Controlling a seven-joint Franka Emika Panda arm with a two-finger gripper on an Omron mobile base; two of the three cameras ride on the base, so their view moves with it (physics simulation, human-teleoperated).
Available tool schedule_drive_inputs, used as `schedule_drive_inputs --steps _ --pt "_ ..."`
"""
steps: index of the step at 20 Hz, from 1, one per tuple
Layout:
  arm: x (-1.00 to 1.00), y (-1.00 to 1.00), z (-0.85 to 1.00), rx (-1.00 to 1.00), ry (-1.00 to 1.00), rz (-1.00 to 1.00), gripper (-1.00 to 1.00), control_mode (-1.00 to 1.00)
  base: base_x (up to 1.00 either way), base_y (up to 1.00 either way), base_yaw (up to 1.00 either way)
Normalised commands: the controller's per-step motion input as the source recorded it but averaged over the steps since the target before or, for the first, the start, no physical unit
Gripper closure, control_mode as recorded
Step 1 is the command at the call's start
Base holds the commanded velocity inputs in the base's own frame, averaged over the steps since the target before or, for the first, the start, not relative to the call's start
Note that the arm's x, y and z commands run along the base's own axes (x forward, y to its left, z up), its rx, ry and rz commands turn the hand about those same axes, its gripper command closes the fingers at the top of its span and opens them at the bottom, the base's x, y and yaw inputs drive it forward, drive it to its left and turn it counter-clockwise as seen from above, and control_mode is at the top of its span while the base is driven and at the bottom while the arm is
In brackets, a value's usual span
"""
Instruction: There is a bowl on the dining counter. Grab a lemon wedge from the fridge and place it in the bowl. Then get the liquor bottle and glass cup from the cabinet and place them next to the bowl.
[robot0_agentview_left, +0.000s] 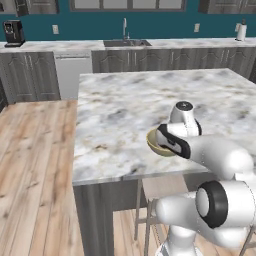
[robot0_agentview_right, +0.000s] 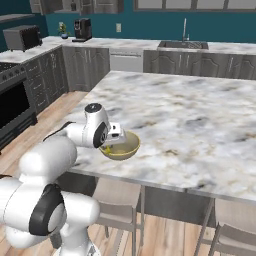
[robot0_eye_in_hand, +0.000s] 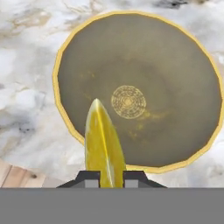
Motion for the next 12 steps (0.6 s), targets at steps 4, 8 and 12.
schedule_drive_inputs --steps 4,8,12 --pt "0.34 0.0 -0.16 0.0 0.01 0.0 -1.0 -1.0 0.0 0.0 0.0" --pt "0.36 0.0 -0.05 0.0 0.0 0.0 -1.0 -1.0 0.0 0.0 0.0" --pt "0.38 0.0 -0.07 0.0 0.0 0.0 -1.0 -1.0 0.0 0.0 0.0"
